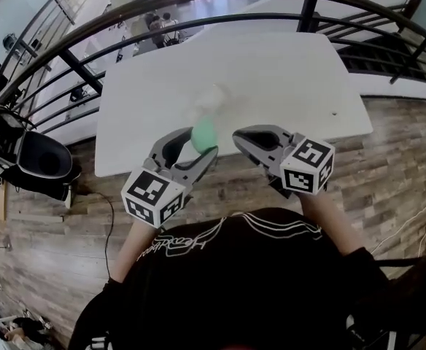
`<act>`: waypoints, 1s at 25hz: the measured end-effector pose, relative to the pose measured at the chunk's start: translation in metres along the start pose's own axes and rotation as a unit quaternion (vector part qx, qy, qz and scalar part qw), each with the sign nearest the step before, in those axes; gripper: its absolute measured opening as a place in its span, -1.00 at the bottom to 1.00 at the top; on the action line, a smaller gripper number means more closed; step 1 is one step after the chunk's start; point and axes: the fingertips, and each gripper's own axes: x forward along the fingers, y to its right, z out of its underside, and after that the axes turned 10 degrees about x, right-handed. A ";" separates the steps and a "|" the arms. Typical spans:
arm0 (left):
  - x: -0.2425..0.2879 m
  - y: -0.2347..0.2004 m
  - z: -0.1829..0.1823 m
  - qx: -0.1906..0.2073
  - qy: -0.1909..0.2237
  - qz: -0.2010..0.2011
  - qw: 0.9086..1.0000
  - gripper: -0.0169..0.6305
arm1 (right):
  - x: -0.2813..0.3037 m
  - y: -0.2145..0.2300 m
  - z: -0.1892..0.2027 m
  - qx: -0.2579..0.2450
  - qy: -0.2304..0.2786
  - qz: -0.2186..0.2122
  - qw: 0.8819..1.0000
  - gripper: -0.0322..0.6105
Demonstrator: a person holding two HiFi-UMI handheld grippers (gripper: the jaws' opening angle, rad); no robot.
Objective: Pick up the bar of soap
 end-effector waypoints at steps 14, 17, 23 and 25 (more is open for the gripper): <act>-0.154 0.070 0.023 0.010 0.014 0.009 1.000 -0.15 | 0.007 -0.161 0.052 -0.008 0.011 0.021 1.000 -0.85; -0.173 0.087 0.024 0.013 0.019 0.016 1.000 -0.15 | 0.003 -0.186 0.061 -0.011 0.015 0.026 0.999 -0.85; -0.197 0.108 0.024 0.017 0.031 0.025 0.999 -0.15 | -0.008 -0.221 0.067 0.005 0.046 0.014 0.999 -0.85; -0.200 0.109 0.023 0.013 0.035 0.024 0.999 -0.15 | -0.010 -0.226 0.068 -0.001 0.047 0.016 0.999 -0.85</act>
